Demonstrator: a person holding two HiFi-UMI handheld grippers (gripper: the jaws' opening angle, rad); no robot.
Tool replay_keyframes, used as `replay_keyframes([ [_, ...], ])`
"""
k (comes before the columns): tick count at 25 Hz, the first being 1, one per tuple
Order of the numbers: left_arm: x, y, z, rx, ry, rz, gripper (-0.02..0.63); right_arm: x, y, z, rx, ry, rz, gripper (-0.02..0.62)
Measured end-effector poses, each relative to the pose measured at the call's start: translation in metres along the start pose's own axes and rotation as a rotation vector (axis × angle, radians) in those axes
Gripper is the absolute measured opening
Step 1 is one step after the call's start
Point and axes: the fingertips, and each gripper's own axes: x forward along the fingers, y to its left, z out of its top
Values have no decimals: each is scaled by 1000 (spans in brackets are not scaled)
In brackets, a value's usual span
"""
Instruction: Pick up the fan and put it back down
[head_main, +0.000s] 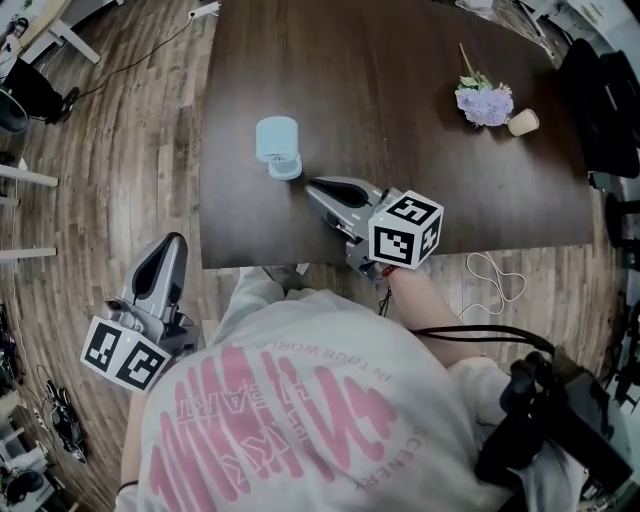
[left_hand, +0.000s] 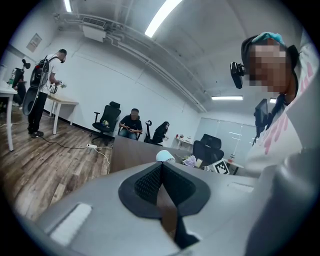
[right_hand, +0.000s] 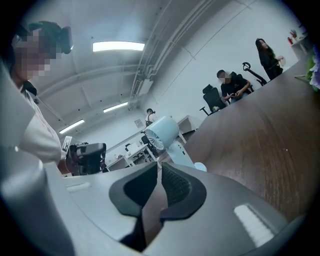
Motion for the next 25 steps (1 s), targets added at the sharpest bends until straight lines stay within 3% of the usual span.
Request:
replay_keyframes([
  [6, -5, 17, -2, -20, 5, 7, 18, 20, -4, -9, -31, 46, -44, 75],
  [14, -5, 44, -6, -53, 25, 11, 18, 46, -26, -8, -105, 53, -215, 241],
  [25, -2, 80, -2, -75, 52, -11, 18, 81, -40, 0, -151, 41, -338, 301],
])
